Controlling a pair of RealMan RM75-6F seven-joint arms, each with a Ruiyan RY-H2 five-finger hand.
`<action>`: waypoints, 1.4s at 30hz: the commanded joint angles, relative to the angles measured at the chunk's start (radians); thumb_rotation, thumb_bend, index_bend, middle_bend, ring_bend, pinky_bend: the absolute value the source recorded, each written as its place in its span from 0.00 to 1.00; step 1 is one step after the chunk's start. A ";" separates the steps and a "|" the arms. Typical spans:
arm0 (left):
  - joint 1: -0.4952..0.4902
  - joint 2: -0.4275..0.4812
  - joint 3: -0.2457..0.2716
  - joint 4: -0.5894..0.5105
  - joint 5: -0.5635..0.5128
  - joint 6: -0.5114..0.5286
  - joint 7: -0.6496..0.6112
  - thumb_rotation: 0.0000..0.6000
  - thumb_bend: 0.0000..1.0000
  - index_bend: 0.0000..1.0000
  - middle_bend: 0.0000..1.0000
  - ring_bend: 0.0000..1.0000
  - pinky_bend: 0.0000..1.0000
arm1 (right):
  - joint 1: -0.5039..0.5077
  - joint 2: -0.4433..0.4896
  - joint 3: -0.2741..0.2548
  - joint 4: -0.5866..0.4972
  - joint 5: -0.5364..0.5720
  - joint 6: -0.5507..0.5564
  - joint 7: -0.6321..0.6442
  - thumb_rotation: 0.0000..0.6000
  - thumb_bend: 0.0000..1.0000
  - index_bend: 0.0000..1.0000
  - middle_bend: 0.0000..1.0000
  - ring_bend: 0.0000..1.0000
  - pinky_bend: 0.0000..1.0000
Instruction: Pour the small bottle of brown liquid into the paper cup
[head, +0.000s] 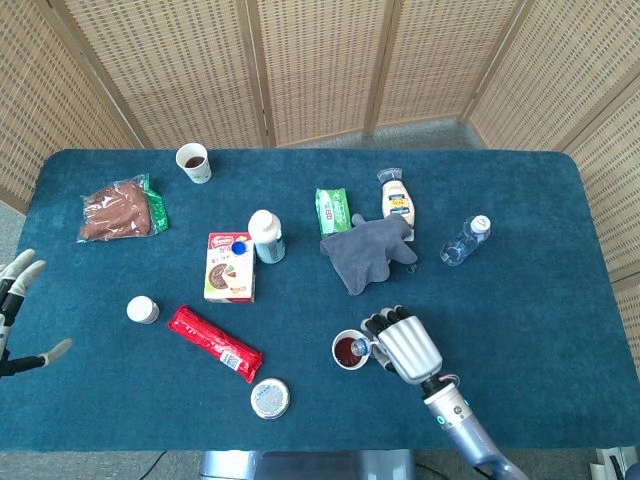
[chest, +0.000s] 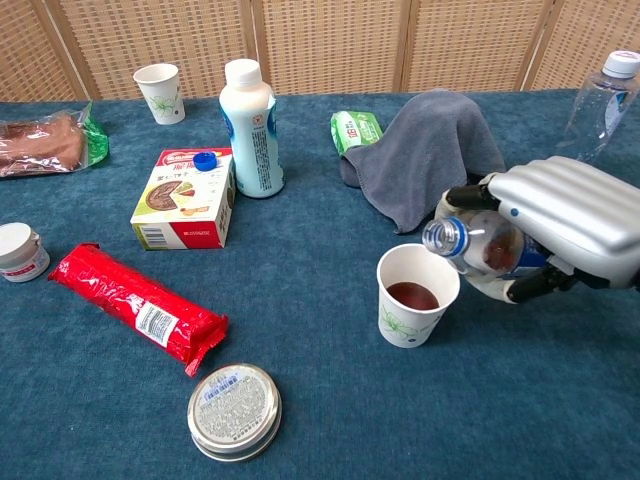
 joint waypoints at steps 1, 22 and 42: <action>0.000 0.000 0.000 0.000 -0.001 0.000 0.000 1.00 0.19 0.00 0.00 0.00 0.00 | 0.005 -0.005 0.001 -0.001 0.001 -0.004 -0.024 1.00 0.79 0.43 0.72 0.37 0.76; -0.002 0.002 0.001 0.004 0.000 0.000 -0.009 1.00 0.19 0.00 0.00 0.00 0.00 | 0.020 -0.018 0.002 0.041 -0.035 0.018 -0.184 1.00 0.79 0.43 0.72 0.37 0.76; -0.004 0.001 0.004 0.001 0.003 -0.005 -0.002 1.00 0.19 0.00 0.00 0.00 0.00 | 0.016 -0.050 -0.009 0.127 -0.095 0.073 -0.264 1.00 0.80 0.43 0.72 0.37 0.76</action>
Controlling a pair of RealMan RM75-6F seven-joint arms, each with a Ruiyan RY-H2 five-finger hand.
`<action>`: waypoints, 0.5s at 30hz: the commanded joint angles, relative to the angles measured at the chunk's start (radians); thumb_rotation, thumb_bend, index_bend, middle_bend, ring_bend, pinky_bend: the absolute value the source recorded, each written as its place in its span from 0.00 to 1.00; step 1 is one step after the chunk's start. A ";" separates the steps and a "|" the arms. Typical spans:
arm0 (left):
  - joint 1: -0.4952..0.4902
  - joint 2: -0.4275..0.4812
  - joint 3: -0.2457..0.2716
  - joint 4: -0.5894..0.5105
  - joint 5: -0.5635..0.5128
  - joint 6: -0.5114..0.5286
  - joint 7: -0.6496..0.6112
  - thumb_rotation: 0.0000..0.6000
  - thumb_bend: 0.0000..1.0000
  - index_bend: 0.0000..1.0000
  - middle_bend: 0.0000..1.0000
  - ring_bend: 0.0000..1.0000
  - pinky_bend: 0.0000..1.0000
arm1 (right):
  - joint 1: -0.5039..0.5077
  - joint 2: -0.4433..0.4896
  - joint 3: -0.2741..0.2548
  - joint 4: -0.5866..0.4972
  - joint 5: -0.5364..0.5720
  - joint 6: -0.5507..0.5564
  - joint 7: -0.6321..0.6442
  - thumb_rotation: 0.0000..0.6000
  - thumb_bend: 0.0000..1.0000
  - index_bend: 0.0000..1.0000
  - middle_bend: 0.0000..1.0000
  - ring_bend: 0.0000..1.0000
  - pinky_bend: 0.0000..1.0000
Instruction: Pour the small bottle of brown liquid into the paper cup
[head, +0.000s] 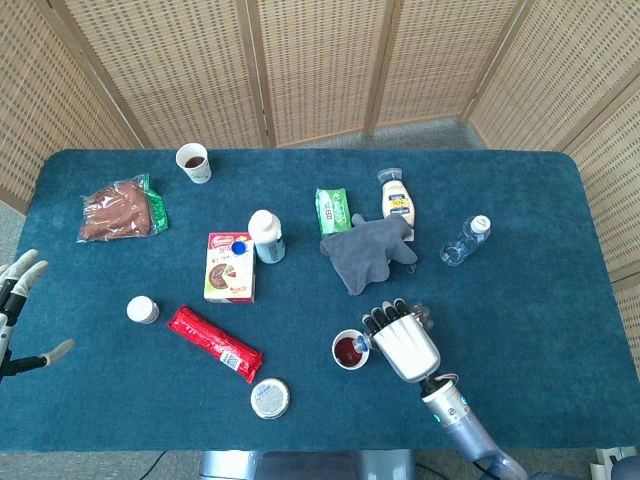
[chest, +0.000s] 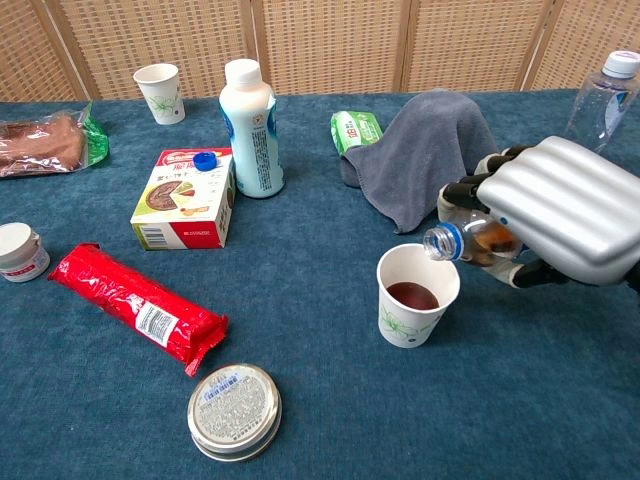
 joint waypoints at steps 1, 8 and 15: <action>0.000 0.000 0.001 0.000 0.000 0.000 0.000 1.00 0.19 0.00 0.00 0.00 0.00 | 0.001 -0.004 -0.003 0.010 -0.009 0.004 -0.007 1.00 0.80 0.43 0.72 0.37 0.76; 0.000 -0.004 -0.001 -0.004 -0.005 -0.002 0.014 1.00 0.19 0.00 0.00 0.00 0.00 | 0.003 -0.006 -0.005 0.022 -0.020 0.005 -0.030 1.00 0.80 0.43 0.72 0.37 0.76; -0.002 -0.003 -0.001 -0.002 -0.007 -0.003 0.014 1.00 0.19 0.00 0.00 0.00 0.00 | 0.010 -0.012 -0.008 0.058 -0.055 0.020 -0.057 1.00 0.80 0.43 0.72 0.37 0.76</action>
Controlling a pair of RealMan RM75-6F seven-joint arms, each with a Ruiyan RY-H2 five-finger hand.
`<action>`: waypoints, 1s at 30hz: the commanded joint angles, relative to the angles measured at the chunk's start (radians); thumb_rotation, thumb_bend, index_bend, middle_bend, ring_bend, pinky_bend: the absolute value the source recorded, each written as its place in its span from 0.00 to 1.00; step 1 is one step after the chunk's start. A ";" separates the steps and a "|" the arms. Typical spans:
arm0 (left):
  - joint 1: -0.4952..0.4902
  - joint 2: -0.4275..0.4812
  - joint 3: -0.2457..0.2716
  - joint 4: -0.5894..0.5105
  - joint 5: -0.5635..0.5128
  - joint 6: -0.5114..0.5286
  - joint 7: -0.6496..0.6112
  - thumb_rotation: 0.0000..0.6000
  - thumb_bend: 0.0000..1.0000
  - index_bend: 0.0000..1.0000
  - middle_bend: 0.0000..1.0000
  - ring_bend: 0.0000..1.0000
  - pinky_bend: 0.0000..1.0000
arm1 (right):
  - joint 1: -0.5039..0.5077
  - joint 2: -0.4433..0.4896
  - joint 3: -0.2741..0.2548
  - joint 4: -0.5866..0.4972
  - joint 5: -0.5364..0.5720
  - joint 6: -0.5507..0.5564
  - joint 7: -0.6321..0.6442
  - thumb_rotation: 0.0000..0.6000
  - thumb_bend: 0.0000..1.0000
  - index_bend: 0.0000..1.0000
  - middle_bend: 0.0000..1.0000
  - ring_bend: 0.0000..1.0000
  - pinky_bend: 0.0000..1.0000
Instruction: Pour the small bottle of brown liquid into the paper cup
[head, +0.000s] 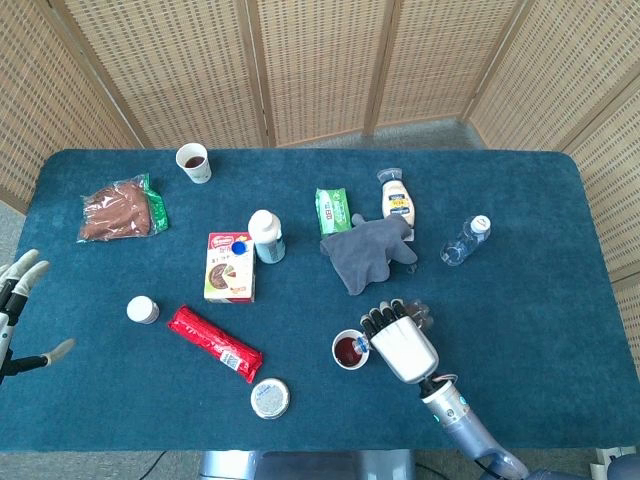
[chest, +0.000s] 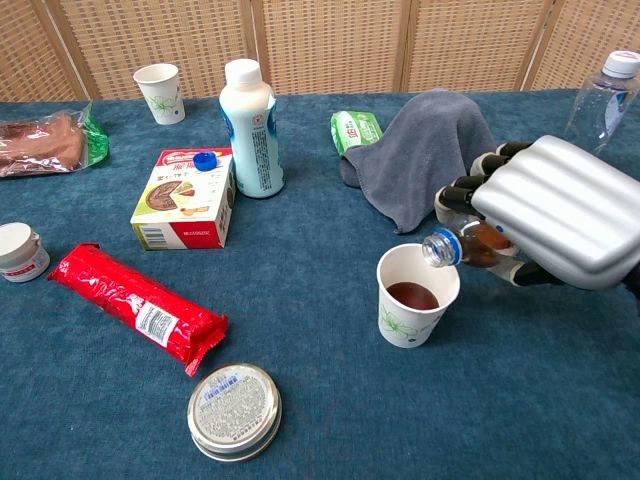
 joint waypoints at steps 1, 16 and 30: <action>0.000 -0.001 -0.001 0.001 -0.002 -0.001 0.002 1.00 0.19 0.00 0.00 0.00 0.00 | 0.001 -0.003 0.000 0.009 -0.005 0.003 -0.006 1.00 0.80 0.43 0.72 0.37 0.76; -0.001 0.000 -0.002 0.002 -0.006 -0.001 -0.003 1.00 0.19 0.00 0.00 0.00 0.00 | 0.009 -0.011 -0.004 0.073 -0.053 0.029 -0.049 1.00 0.80 0.43 0.72 0.37 0.76; -0.001 0.000 -0.001 0.001 -0.002 -0.001 0.000 1.00 0.19 0.00 0.00 0.00 0.00 | 0.016 -0.011 -0.013 0.127 -0.106 0.063 -0.065 1.00 0.80 0.42 0.72 0.37 0.76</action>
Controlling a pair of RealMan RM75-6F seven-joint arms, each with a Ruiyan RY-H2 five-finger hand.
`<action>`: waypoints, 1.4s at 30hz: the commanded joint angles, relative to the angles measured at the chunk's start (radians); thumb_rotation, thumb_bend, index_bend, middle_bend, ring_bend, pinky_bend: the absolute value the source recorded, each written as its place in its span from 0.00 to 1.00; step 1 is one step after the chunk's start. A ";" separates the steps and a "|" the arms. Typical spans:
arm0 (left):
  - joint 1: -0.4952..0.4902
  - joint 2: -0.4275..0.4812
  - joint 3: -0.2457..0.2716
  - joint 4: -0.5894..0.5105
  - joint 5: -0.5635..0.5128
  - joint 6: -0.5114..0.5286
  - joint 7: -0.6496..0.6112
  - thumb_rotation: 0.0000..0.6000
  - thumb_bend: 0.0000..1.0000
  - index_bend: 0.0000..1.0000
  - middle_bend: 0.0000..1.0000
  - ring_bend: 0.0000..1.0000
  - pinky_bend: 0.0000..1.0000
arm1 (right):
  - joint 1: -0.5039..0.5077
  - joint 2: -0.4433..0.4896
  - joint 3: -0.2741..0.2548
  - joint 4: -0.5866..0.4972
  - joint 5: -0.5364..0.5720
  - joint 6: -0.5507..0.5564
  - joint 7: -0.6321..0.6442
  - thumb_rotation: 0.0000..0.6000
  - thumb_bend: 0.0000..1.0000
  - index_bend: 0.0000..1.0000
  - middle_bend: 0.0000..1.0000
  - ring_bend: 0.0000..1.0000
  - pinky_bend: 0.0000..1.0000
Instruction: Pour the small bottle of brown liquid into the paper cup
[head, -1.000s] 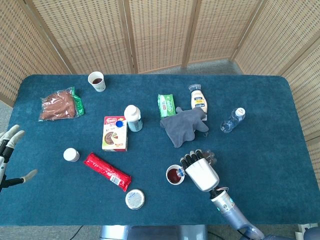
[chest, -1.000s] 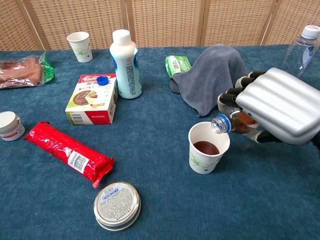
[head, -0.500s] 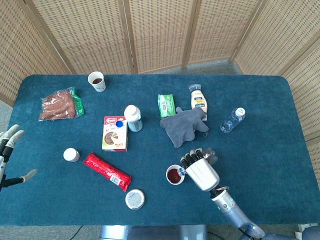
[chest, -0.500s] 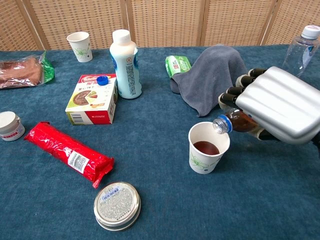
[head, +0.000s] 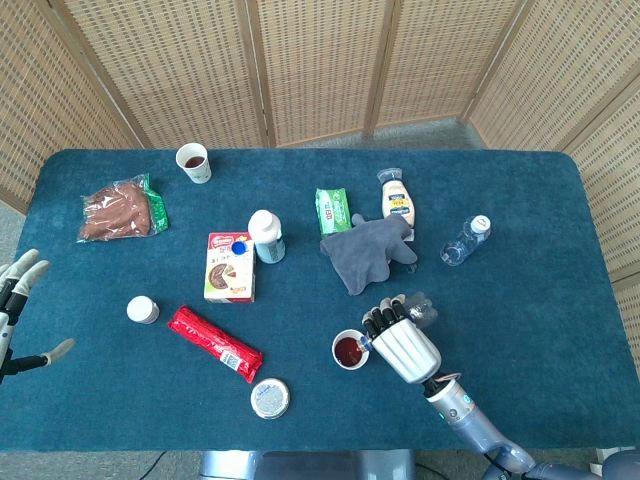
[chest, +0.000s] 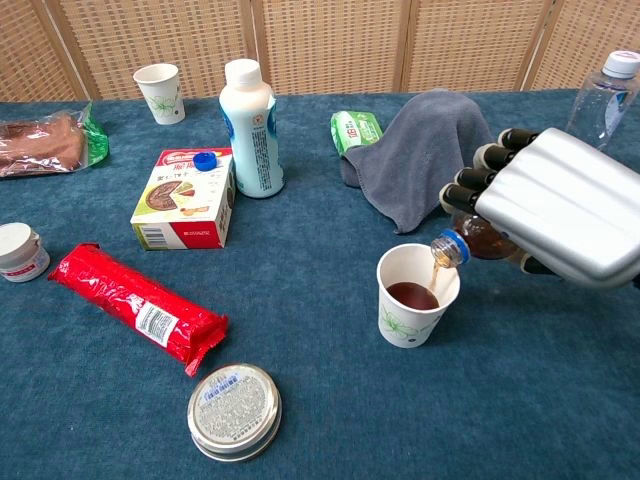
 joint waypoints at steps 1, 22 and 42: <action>0.000 0.000 0.000 0.000 0.000 0.000 0.000 1.00 0.19 0.00 0.00 0.00 0.00 | 0.001 0.000 -0.003 0.005 -0.006 0.004 0.000 1.00 0.80 0.42 0.72 0.37 0.76; -0.002 0.001 0.003 -0.001 0.003 -0.004 0.000 1.00 0.19 0.00 0.00 0.00 0.00 | -0.002 -0.004 0.007 0.000 0.024 -0.007 0.056 1.00 0.80 0.42 0.72 0.37 0.76; -0.007 0.002 0.005 -0.001 0.002 -0.014 0.000 1.00 0.19 0.00 0.00 0.00 0.00 | -0.037 -0.019 0.031 -0.097 0.142 -0.009 0.250 1.00 0.79 0.42 0.72 0.37 0.76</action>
